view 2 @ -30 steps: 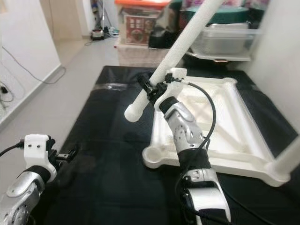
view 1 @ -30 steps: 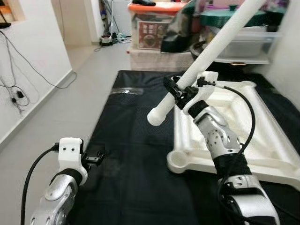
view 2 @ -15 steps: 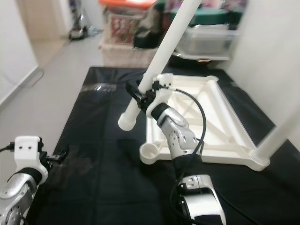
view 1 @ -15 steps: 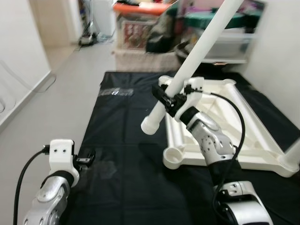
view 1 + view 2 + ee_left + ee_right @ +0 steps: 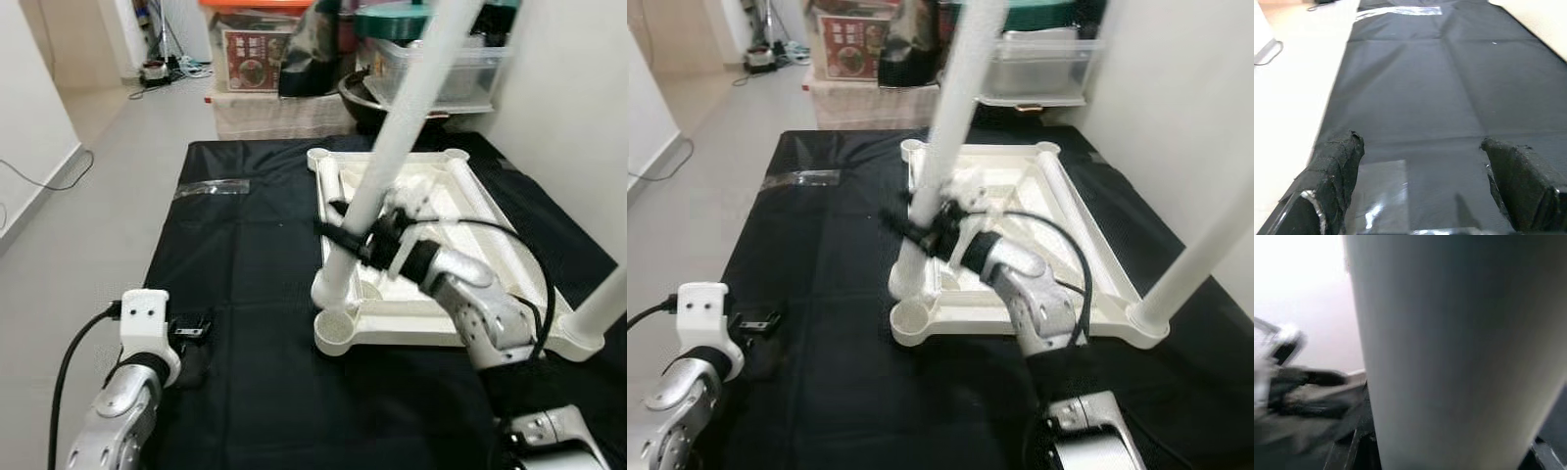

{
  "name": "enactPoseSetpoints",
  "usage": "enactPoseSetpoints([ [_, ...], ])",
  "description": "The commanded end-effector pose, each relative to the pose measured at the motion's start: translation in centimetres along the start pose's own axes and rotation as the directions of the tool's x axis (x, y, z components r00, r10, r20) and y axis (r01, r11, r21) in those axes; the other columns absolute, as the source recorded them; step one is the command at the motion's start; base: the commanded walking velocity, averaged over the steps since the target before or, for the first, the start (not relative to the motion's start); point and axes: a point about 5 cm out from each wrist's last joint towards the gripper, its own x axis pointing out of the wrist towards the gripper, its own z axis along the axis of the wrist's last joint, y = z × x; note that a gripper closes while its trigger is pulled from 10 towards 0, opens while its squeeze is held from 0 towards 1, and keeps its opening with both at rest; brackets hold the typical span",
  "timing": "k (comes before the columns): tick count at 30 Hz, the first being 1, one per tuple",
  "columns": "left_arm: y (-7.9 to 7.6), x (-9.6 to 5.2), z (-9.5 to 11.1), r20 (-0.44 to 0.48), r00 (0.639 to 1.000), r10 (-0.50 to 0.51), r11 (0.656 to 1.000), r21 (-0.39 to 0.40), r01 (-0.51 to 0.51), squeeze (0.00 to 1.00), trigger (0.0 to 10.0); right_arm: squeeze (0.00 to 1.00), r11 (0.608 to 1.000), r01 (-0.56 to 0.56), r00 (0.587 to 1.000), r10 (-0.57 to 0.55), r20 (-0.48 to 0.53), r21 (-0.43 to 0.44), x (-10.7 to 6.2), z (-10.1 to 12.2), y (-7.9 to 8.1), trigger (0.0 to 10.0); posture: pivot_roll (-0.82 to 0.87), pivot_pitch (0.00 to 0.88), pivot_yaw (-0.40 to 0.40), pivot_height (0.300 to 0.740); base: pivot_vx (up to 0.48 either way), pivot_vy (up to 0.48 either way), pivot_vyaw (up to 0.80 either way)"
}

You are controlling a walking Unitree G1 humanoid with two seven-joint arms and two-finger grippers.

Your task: Building children table

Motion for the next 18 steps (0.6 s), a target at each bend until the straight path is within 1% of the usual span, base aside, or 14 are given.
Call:
enactPoseSetpoints([
  [1,0.1,0.1,-0.2,-0.007,1.000,-0.002,1.000,0.012,0.002,0.00,10.0,0.00,0.995,-0.094,0.995,0.093,-0.026,-0.023,-0.1,0.0,0.9,0.0,0.00,0.000,-0.029,0.740,0.000,0.000,0.00],
  [2,0.1,0.1,-0.2,-0.007,1.000,-0.002,1.000,0.012,0.002,0.00,10.0,0.00,0.995,-0.094,0.995,0.093,-0.026,-0.023,-0.1,0.0,0.9,0.0,0.00,0.000,-0.029,0.740,0.000,0.000,0.00],
  [3,0.1,0.1,-0.2,-0.007,1.000,-0.005,1.000,0.011,0.005,0.00,10.0,0.00,0.990,-0.136,0.990,0.135,-0.046,-0.038,-0.3,-0.2,1.2,0.0,0.00,0.000,-0.029,0.740,0.000,0.000,0.00],
  [4,0.0,0.1,-0.2,-0.007,1.000,-0.007,1.000,0.012,0.007,0.00,10.0,0.00,0.987,-0.150,0.987,0.146,-0.069,-0.053,-0.5,-0.4,1.1,0.0,0.00,0.000,-0.029,0.740,0.000,0.000,0.00],
  [6,0.0,0.1,-0.2,-0.007,1.000,-0.007,1.000,0.012,0.007,0.00,10.0,0.00,0.987,-0.150,0.987,0.146,-0.069,-0.053,-0.5,-0.4,1.1,0.0,0.00,0.000,-0.029,0.740,0.000,0.000,0.00],
  [7,0.0,0.1,-0.3,-0.008,1.000,-0.008,1.000,0.012,0.008,0.00,10.0,0.00,0.987,-0.147,0.986,0.141,-0.087,-0.071,-0.6,-0.4,0.7,0.0,0.00,0.000,-0.031,0.740,0.000,0.000,0.00],
  [8,0.0,0.1,-0.3,-0.008,1.000,-0.008,1.000,0.012,0.008,0.00,10.0,0.00,0.987,-0.147,0.986,0.141,-0.087,-0.071,-0.6,-0.4,0.7,0.0,0.00,0.000,-0.031,0.740,0.000,0.000,0.00],
  [11,0.1,0.1,-0.3,-0.007,1.000,-0.007,1.000,0.012,0.007,0.00,10.0,0.00,0.986,-0.128,0.987,0.116,-0.113,-0.106,-0.9,0.0,-0.5,0.0,0.01,0.000,-0.037,0.740,0.000,0.000,0.00],
  [18,-0.1,0.1,-0.4,-0.007,1.000,-0.016,1.000,0.005,0.016,0.00,10.0,0.00,0.987,-0.103,0.989,0.088,-0.121,-0.123,-1.1,0.3,-1.1,0.0,0.00,0.000,-0.040,0.740,0.000,0.000,0.00],
])
